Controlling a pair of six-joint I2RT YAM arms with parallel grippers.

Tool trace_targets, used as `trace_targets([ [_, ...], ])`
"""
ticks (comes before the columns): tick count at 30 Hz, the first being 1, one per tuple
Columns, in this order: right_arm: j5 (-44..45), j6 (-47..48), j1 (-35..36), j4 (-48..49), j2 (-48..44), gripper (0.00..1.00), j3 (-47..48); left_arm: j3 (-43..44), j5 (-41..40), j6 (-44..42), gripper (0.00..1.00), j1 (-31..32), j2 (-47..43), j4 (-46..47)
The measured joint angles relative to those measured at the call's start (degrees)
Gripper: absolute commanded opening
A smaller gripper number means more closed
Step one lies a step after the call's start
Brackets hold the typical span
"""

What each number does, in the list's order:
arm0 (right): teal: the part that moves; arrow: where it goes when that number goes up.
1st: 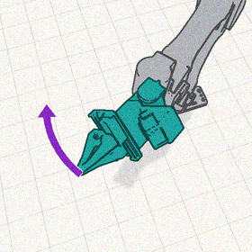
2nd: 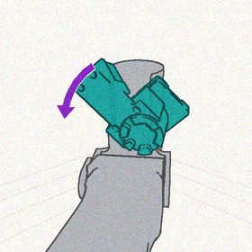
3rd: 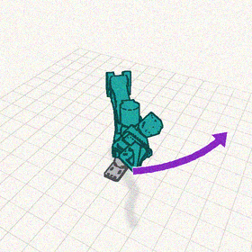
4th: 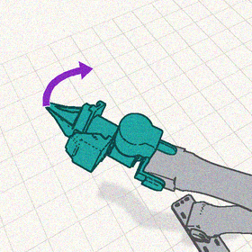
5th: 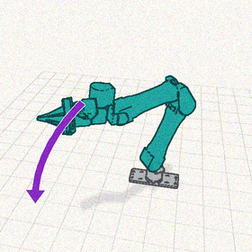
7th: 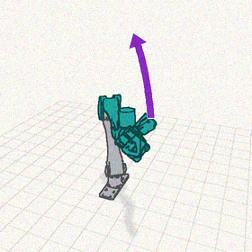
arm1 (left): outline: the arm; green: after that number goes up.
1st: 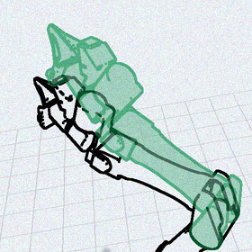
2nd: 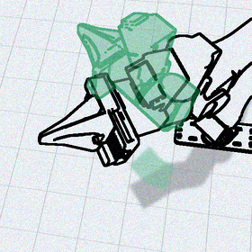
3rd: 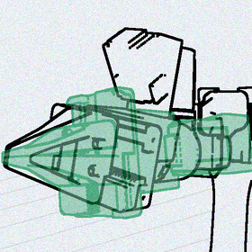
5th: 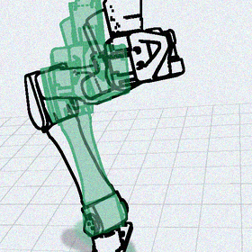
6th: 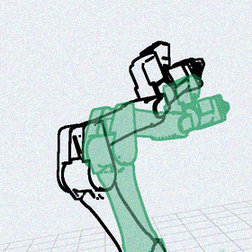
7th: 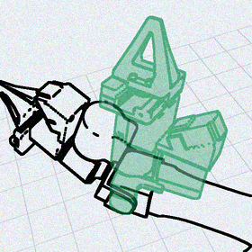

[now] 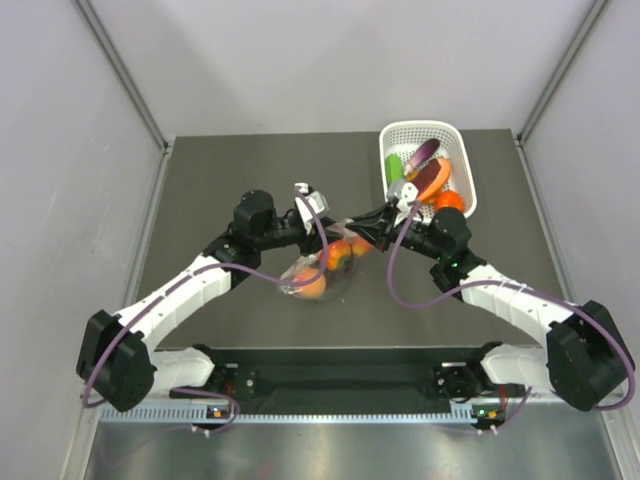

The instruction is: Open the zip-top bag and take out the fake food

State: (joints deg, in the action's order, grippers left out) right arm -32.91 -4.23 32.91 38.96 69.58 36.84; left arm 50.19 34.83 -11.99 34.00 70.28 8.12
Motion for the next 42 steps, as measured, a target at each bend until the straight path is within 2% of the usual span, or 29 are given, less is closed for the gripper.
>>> trace_targets([
  [9,-0.44,2.05,0.0,-4.33,-2.27,0.0,-0.11,1.55,4.63,-4.52,0.44,-0.44,-0.15,-5.22],
  [22,-2.86,2.78,0.0,-6.43,-3.96,0.0,-0.37,11.67,8.68,-6.27,0.44,-1.25,2.36,-8.57],
  [30,-3.32,4.7,0.0,-7.41,-5.44,0.0,-0.87,12.07,9.05,-9.86,0.46,-1.25,5.64,-14.03],
  [42,-3.89,5.33,0.0,-8.66,-6.54,0.0,-0.9,12.7,11.34,-12.11,0.46,-1.29,6.01,-14.88],
])
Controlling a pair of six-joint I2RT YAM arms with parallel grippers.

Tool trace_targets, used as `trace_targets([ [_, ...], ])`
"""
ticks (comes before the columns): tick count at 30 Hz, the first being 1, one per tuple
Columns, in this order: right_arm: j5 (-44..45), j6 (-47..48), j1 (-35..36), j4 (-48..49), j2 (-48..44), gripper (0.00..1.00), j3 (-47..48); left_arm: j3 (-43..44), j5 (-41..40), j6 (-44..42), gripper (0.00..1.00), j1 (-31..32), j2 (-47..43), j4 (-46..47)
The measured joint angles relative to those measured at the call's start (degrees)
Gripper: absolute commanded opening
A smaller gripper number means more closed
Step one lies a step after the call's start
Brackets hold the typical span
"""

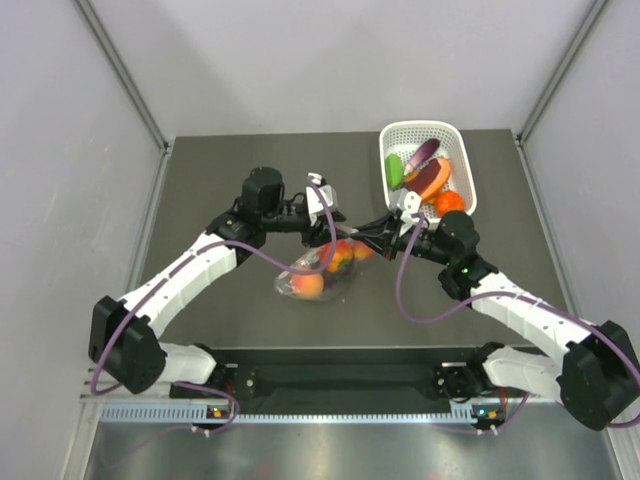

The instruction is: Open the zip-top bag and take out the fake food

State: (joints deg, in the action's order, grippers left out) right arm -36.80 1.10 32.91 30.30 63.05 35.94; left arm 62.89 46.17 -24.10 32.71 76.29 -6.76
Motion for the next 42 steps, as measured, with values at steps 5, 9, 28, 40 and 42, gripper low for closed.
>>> trace_targets([
  [5,-0.33,0.28,-0.02,-0.37,0.0,0.0,0.0,0.33,0.92,-0.07,0.35,-0.02,1.03,-0.15],
  [9,-0.44,0.42,-0.02,-0.57,0.0,0.0,0.0,0.33,2.19,-0.11,0.22,0.0,1.11,-0.15],
  [28,1.4,0.63,-0.02,-1.03,0.0,0.0,0.15,-1.51,8.66,0.0,0.0,-0.7,1.14,3.58],
  [40,0.5,-0.44,0.26,0.2,-0.55,0.01,0.11,-10.29,7.89,6.12,0.0,-0.74,-3.69,18.43],
  [42,0.55,-0.61,0.33,0.48,-0.68,0.01,0.11,-10.99,7.76,6.97,0.0,-0.74,-3.93,20.2],
])
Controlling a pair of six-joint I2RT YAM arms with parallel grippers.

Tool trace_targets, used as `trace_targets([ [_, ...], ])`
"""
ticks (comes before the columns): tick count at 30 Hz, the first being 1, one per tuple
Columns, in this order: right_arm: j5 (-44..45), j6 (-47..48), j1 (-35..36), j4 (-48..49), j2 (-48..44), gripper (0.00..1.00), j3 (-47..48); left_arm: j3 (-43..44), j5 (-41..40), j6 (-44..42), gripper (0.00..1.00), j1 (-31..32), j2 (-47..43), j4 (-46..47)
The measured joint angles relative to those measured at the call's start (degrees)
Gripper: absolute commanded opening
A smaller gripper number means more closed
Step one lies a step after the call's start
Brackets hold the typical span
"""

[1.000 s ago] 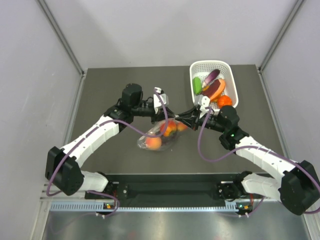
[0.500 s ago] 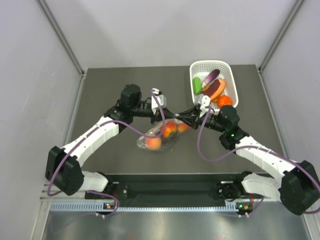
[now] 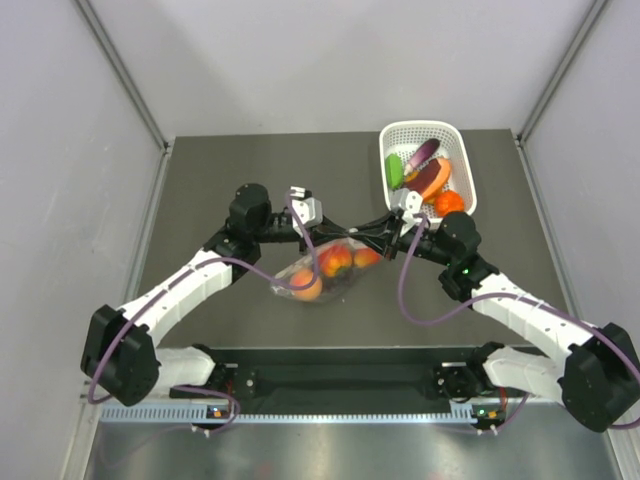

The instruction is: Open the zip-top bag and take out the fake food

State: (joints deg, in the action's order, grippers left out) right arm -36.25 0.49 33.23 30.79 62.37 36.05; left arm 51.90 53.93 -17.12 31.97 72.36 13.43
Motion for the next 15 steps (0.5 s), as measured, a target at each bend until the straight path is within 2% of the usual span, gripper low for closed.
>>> trace_targets([
  [15,-0.31,-0.44,0.04,2.69,1.2,0.01,-0.02,-4.22,-3.91,5.07,0.0,0.2,-2.4,6.97],
])
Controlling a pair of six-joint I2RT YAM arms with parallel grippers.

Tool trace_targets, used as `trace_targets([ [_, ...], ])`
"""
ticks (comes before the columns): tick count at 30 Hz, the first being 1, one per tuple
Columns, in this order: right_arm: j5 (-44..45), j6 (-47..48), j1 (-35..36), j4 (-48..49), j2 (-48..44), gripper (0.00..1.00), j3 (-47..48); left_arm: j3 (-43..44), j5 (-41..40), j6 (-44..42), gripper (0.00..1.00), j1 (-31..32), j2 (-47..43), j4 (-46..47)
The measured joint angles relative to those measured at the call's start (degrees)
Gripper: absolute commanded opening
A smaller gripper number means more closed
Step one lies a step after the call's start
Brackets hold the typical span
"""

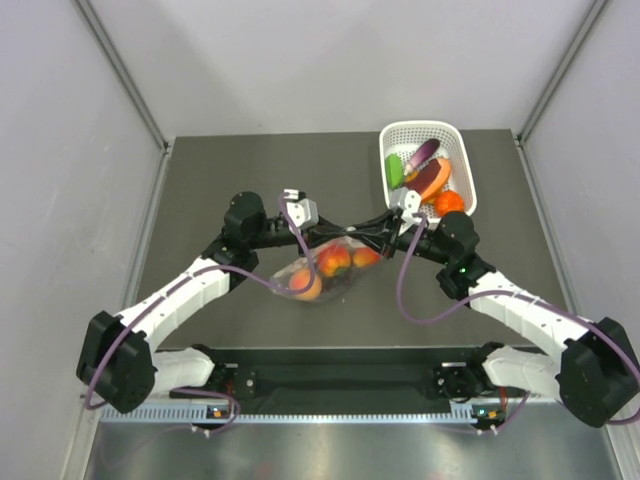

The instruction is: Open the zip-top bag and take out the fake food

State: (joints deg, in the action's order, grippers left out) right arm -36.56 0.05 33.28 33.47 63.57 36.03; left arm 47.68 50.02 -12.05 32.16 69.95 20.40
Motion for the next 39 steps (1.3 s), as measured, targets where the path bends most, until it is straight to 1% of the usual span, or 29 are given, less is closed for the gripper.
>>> trace_targets([
  [13,-1.09,-1.6,0.07,1.05,1.29,0.02,-0.46,-2.49,-1.88,1.92,0.0,-0.76,-1.99,3.54],
  [19,-0.79,-1.55,0.26,-0.09,1.29,0.02,-1.92,-3.19,-0.81,3.32,0.0,-1.84,-3.82,5.4],
  [31,-0.98,-1.53,0.24,0.04,1.29,0.02,-1.92,-3.23,1.11,5.2,0.0,-3.13,-3.78,6.51],
  [39,-0.2,0.02,-0.15,-0.09,1.05,0.02,-1.99,-3.06,1.6,9.31,0.0,-5.33,-3.78,6.67],
])
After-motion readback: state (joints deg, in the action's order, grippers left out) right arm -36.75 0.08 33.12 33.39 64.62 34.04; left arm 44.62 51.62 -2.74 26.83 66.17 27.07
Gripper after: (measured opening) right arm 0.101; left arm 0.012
